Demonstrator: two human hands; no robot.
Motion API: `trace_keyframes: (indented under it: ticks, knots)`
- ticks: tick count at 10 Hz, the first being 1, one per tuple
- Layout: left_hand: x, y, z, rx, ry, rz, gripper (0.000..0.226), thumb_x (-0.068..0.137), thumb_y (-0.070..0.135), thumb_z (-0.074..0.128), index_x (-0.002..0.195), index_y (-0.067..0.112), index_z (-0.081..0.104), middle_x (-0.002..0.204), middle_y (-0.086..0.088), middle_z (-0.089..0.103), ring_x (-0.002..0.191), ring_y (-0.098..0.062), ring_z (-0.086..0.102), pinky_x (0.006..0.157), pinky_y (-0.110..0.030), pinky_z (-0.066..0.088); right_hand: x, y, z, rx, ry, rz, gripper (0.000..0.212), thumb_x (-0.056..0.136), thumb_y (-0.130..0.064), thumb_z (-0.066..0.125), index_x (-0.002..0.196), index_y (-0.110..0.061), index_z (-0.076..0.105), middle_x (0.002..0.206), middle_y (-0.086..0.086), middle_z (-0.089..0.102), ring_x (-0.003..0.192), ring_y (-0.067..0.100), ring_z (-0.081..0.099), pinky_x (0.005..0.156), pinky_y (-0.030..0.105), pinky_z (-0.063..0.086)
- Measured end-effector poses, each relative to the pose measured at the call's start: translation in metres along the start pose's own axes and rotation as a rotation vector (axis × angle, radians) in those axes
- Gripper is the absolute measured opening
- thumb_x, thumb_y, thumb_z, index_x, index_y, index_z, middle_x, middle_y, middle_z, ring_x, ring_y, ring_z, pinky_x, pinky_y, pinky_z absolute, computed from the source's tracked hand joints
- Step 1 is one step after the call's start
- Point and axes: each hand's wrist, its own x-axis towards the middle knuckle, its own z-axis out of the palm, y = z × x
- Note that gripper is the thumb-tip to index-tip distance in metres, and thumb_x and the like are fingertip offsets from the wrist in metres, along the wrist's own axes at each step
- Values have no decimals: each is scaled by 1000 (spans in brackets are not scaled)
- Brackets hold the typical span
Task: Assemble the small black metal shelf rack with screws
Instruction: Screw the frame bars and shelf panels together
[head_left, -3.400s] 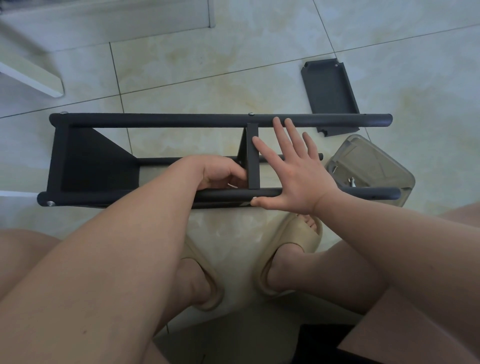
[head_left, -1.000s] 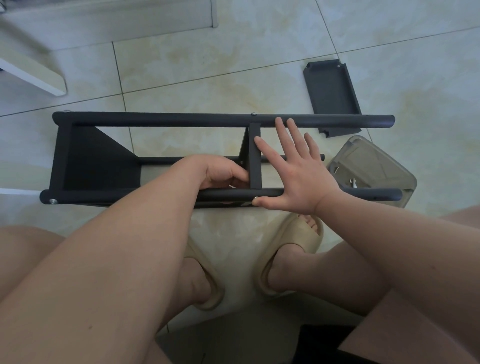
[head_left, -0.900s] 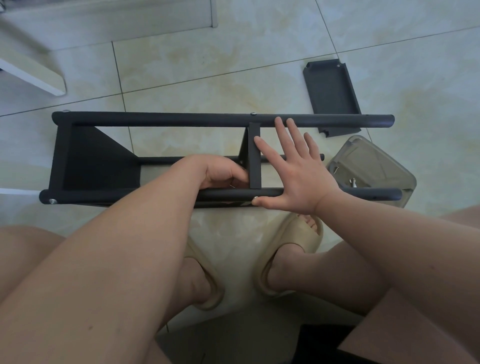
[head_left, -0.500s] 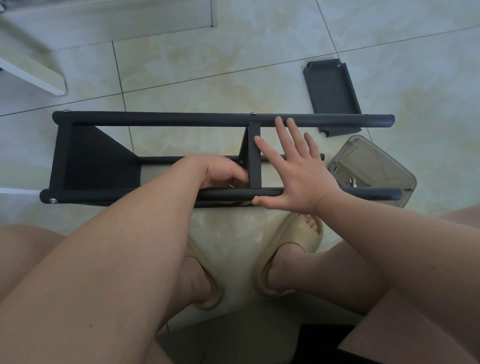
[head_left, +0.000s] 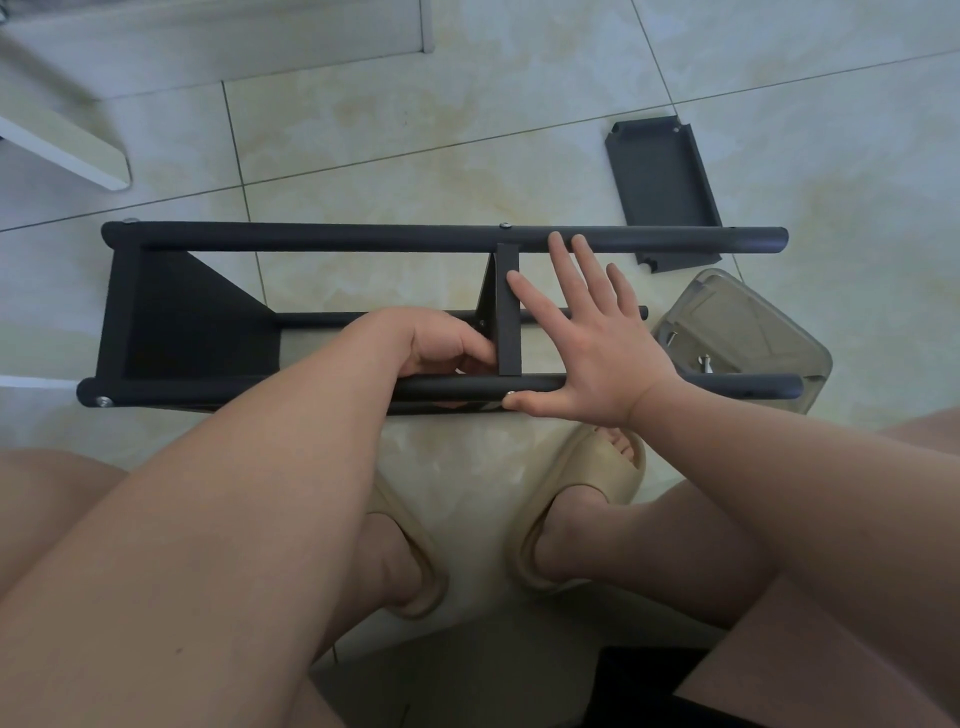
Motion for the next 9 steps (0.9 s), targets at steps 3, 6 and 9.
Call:
trace_keyframes:
  ticks: [3, 6, 9]
  knots:
    - [3, -3, -1, -10, -34, 94, 30, 93, 9, 55, 77, 20, 79, 78, -3, 72, 72, -16, 68, 71, -25, 55, 0, 0, 0, -3, 1, -1, 114, 72, -94, 33, 163, -30, 7, 168, 16, -14, 154, 36, -15, 123, 61, 4]
    - [0, 0, -4, -13, -41, -40, 12, 81, 33, 65, 80, 25, 75, 72, 5, 65, 56, -12, 61, 63, -27, 45, 0, 0, 0, 3, 2, -1, 114, 72, -94, 33, 163, -30, 7, 168, 16, -13, 155, 37, -15, 123, 61, 5]
    - [1, -2, -4, 0, -79, 32, 21, 89, 25, 62, 82, 20, 81, 83, 0, 75, 71, -12, 70, 62, -21, 54, 0, 1, 1, 1, 4, -1, 114, 72, -93, 34, 163, -30, 7, 168, 15, -13, 155, 36, -15, 123, 61, 5]
